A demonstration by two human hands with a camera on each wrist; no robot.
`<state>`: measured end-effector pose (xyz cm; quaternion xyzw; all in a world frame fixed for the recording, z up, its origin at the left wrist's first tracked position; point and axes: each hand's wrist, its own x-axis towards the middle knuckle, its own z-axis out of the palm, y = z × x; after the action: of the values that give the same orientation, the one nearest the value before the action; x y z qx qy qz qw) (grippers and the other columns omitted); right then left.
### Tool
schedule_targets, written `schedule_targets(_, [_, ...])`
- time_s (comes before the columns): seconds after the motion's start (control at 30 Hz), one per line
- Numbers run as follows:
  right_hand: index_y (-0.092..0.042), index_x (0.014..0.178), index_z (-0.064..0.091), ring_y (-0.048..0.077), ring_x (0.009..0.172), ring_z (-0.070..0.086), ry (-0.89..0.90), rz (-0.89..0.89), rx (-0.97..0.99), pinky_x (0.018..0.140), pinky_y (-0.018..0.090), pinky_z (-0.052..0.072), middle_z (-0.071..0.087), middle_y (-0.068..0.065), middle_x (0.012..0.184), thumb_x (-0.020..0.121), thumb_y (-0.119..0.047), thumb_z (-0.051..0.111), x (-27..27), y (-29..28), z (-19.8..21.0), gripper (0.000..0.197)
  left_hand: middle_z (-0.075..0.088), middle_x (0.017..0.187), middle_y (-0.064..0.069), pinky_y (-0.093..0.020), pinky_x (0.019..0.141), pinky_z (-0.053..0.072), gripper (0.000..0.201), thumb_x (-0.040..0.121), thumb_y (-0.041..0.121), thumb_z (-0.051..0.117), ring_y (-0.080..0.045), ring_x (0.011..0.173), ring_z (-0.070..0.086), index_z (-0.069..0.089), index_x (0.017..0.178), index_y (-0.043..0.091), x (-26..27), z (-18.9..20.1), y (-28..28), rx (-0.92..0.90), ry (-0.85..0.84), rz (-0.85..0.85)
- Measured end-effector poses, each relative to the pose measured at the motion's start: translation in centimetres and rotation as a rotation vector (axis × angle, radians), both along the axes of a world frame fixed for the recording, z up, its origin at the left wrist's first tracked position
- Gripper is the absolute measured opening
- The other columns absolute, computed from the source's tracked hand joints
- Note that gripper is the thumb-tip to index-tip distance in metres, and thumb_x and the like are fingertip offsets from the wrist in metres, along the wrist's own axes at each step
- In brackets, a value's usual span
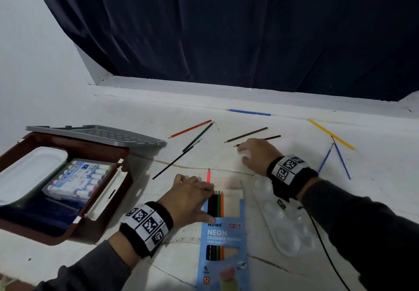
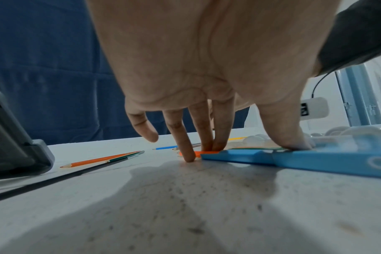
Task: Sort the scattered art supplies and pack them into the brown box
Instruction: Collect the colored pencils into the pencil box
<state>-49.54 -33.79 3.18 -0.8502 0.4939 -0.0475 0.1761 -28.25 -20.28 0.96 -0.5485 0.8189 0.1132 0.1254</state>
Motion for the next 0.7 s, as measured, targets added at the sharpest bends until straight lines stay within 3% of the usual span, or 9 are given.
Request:
schedule_targets(0.2, [-0.015,0.126,0.050,0.025,0.130,0.044,0.320,-0.053,-0.006,0.103,0.044,0.042,0.046,0.005,0.139,0.090,-0.014,0.045,-1.5,-3.8,-1.5,0.036,0.029,0.160,0.015,-0.039,0.110,0.019,0.080,0.084,0.073,0.053,-0.015,0.143,0.025,0.040,0.151,0.030,0.3,-0.1,-0.1,0.024,0.070,0.042])
schedule_targets(0.37, [-0.015,0.123,0.050,0.029,0.118,0.050,0.468,-0.062,-0.057,0.096,0.046,0.041,0.044,0.006,0.131,0.095,-0.016,0.043,-1.6,-3.9,-1.4,0.030,0.027,0.159,0.020,-0.037,0.111,0.019,0.072,0.088,0.069,0.052,-0.010,0.143,0.025,0.040,0.150,0.033,0.8,-0.6,-0.5,0.039,0.140,0.069])
schedule_targets(0.47, [-0.016,0.121,0.056,0.028,0.118,0.049,0.544,-0.066,-0.118,0.099,0.045,0.039,0.045,0.007,0.129,0.094,-0.014,0.043,-1.4,-3.7,-1.3,0.030,0.036,0.155,0.023,-0.037,0.112,0.024,0.060,0.092,0.065,0.050,-0.007,0.141,0.033,0.046,0.145,0.039,1.5,-1.1,-1.1,0.025,0.265,0.082])
schedule_targets(0.53, [-0.015,0.119,0.059,0.027,0.119,0.048,0.572,-0.061,-0.140,0.099,0.042,0.039,0.047,0.007,0.128,0.095,-0.015,0.045,-1.4,-3.5,-1.3,0.028,0.051,0.143,0.025,-0.037,0.112,0.036,0.056,0.088,0.070,0.049,-0.001,0.131,0.048,0.057,0.135,0.041,2.1,-0.8,-1.8,0.020,0.453,0.108])
schedule_targets(0.6, [-0.015,0.117,0.060,0.026,0.117,0.050,0.562,-0.052,-0.151,0.098,0.040,0.039,0.049,0.006,0.126,0.096,-0.016,0.046,-1.6,-3.2,-1.2,0.025,0.063,0.127,0.023,-0.027,0.098,0.049,0.050,0.084,0.071,0.052,0.002,0.111,0.060,0.066,0.121,0.041,2.5,0.3,-2.8,-0.006,0.663,0.159])
schedule_targets(0.7, [-0.019,0.114,0.060,0.024,0.115,0.051,0.458,-0.055,-0.197,0.093,0.037,0.039,0.052,0.004,0.123,0.097,-0.019,0.045,-1.9,-2.5,-0.9,0.023,0.067,0.111,0.018,-0.019,0.080,0.053,0.021,0.087,0.049,0.065,0.000,0.088,0.063,0.067,0.107,0.044,3.0,2.6,-5.7,-0.178,0.738,0.272])
